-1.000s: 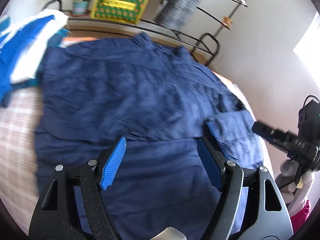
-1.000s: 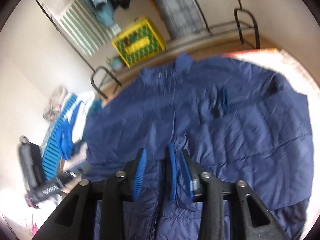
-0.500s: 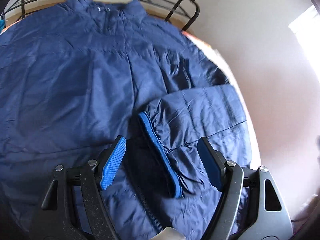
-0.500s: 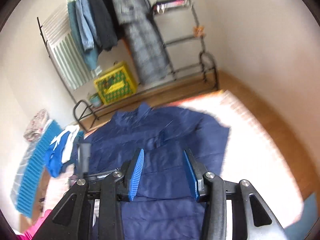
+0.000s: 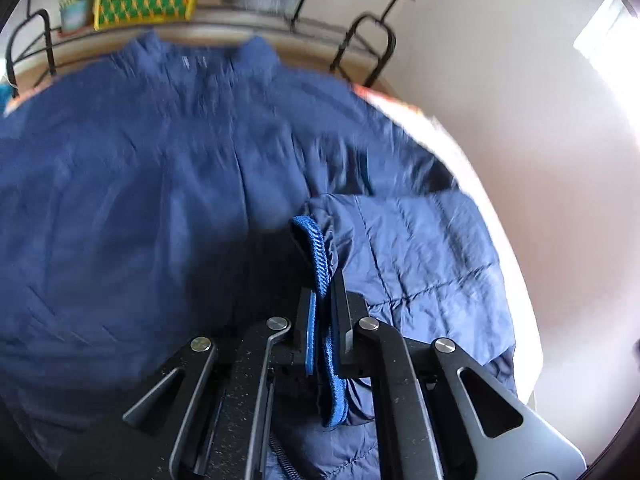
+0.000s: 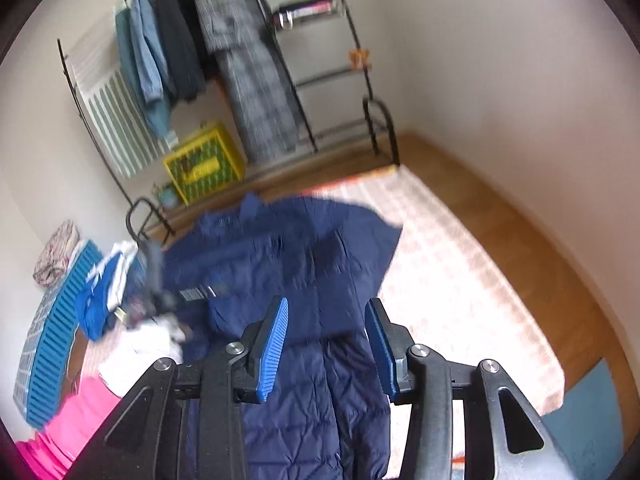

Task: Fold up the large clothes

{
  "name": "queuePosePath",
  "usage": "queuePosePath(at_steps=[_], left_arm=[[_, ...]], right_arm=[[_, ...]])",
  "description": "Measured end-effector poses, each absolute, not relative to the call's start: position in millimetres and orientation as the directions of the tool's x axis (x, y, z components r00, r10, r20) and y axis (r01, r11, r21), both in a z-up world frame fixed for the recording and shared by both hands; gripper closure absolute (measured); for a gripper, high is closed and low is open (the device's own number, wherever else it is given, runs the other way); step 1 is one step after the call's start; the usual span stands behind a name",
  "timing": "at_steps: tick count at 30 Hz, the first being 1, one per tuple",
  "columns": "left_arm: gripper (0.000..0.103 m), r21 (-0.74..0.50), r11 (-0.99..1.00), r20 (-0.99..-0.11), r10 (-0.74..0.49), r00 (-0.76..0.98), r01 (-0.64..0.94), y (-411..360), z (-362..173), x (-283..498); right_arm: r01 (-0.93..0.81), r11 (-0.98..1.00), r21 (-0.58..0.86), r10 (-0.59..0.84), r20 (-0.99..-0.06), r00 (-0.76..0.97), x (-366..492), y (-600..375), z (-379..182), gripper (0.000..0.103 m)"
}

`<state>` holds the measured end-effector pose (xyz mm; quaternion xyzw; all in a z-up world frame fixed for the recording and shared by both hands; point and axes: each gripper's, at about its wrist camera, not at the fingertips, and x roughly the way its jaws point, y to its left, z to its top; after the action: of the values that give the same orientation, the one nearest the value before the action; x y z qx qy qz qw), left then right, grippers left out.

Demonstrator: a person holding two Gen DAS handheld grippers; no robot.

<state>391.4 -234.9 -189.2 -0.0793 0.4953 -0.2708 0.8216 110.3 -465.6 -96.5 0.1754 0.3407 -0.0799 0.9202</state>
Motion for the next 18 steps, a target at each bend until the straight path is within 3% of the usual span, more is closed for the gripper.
queuePosePath(at_steps=[8,18], left_arm=[[0.1,-0.306,0.915,-0.743,-0.402,0.536,0.263,-156,-159,420],[0.1,-0.226,0.972,-0.778,-0.22,0.589,0.066,-70,-205,447]], right_arm=[[0.28,0.929,0.243,-0.008,-0.741,0.671,144,-478,-152,0.06],[0.265,0.939,0.22,0.007,-0.781,0.624,182,-476,-185,0.061]])
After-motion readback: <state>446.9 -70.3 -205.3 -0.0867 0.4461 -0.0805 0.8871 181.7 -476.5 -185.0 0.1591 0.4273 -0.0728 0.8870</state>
